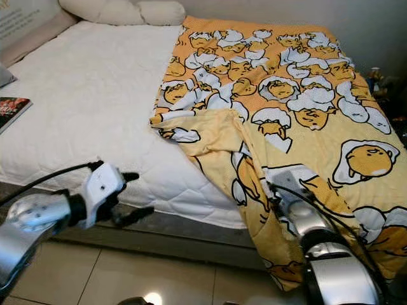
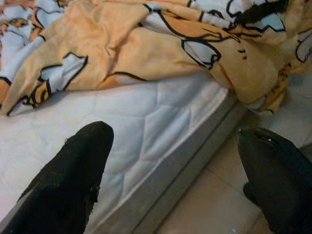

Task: Clean up the room

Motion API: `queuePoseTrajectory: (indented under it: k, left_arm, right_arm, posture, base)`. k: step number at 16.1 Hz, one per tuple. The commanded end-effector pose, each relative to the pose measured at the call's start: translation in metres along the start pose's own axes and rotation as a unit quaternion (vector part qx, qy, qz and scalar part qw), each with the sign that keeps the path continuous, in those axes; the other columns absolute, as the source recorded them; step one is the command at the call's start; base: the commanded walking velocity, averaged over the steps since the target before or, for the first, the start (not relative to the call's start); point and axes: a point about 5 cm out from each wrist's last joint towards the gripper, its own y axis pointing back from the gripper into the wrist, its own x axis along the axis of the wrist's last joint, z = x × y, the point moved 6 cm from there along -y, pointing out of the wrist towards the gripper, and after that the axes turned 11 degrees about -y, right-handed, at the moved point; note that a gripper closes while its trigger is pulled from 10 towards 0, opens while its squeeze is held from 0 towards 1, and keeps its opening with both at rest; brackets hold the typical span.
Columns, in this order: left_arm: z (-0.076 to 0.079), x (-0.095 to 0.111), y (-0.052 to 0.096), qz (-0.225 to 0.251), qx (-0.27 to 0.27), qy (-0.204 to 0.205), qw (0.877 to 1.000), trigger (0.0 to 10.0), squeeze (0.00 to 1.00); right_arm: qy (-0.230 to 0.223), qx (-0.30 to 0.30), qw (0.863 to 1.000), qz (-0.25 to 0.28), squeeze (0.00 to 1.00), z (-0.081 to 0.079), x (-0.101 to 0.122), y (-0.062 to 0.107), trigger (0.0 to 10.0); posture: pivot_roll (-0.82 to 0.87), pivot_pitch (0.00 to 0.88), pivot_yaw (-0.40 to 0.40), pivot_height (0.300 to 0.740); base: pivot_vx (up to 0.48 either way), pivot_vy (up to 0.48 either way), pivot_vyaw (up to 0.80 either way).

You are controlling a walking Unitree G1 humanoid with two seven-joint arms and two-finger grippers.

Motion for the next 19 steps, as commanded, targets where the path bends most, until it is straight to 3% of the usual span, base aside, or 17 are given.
queuePoseTrajectory:
  k: [1,4,8,9,10,11,12,13,14,17,19]
  left_arm:
    - [0.001,0.005,0.005,0.005,-0.005,0.000,1.000,10.0,0.00]
    - [0.005,0.003,0.011,-0.001,-0.006,0.005,1.000,10.0,0.00]
    - [0.012,0.006,0.014,-0.001,-0.010,0.013,1.000,10.0,0.00]
    - [0.016,0.007,0.019,-0.004,-0.016,0.015,1.000,10.0,0.00]
    - [0.016,0.007,0.019,-0.005,-0.016,0.016,1.000,10.0,0.00]
    - [0.016,0.007,0.022,-0.007,-0.016,0.016,1.000,10.0,0.00]
    - [0.016,0.008,0.023,-0.007,-0.016,0.016,1.000,10.0,0.00]
    - [0.016,0.008,0.024,-0.009,-0.016,0.017,1.000,10.0,0.00]
    - [0.016,0.010,0.025,-0.009,-0.016,0.017,1.000,10.0,0.00]
    - [0.017,0.015,0.027,-0.007,-0.022,0.017,1.000,10.0,0.00]
    - [0.017,0.018,0.031,-0.011,-0.026,0.013,1.000,10.0,0.00]
  right_arm:
    - [0.008,0.002,1.000,0.008,0.00,0.001,0.004,0.000,1.8]
    - [0.010,0.000,1.000,0.012,0.00,0.004,0.003,0.000,0.0]
    - [-0.029,0.033,0.999,0.018,0.00,-0.008,0.008,0.000,0.0]
    - [-0.041,0.043,0.998,0.021,0.00,-0.013,0.008,0.000,4.6]
    - [-0.042,0.043,0.998,0.021,0.00,-0.013,0.008,0.000,4.6]
    - [-0.070,0.051,0.996,0.035,0.77,-0.015,0.015,0.000,10.0]
    - [-0.076,0.052,0.995,0.040,0.77,-0.015,0.017,0.000,10.0]
    - [-0.079,0.056,0.994,0.049,1.00,-0.017,0.020,0.001,10.0]
    - [-0.084,0.069,0.992,0.070,1.00,-0.026,0.031,0.002,10.0]
    - [-0.067,0.077,0.993,0.065,1.00,-0.032,0.030,0.001,10.0]
    - [-0.022,0.024,0.998,0.051,1.00,-0.017,0.024,0.000,10.0]
  posture:
    - [0.08,0.000,0.029,0.740]
    - [0.10,0.000,0.016,0.740]
    - [0.11,0.000,0.002,0.740]
    - [0.13,0.000,0.003,0.740]
    - [0.13,0.000,0.003,0.740]
    - [0.13,0.007,0.007,0.740]
    - [0.14,0.010,0.009,0.740]
    - [0.14,0.017,0.011,0.740]
    - [0.15,0.036,0.015,0.740]
    - [0.17,0.070,0.020,0.740]
    - [0.19,0.112,0.027,0.740]
  base:
    - [0.000,0.000,0.00]
    - [0.000,0.000,0.00]
    - [0.000,0.000,0.00]
    - [0.000,0.000,0.00]
    - [0.000,0.000,0.00]
    - [0.000,0.000,0.00]
    - [0.000,0.000,0.00]
    - [0.000,0.000,0.00]
    - [0.000,0.000,0.00]
    - [0.000,0.000,0.00]
    - [0.000,0.000,0.00]
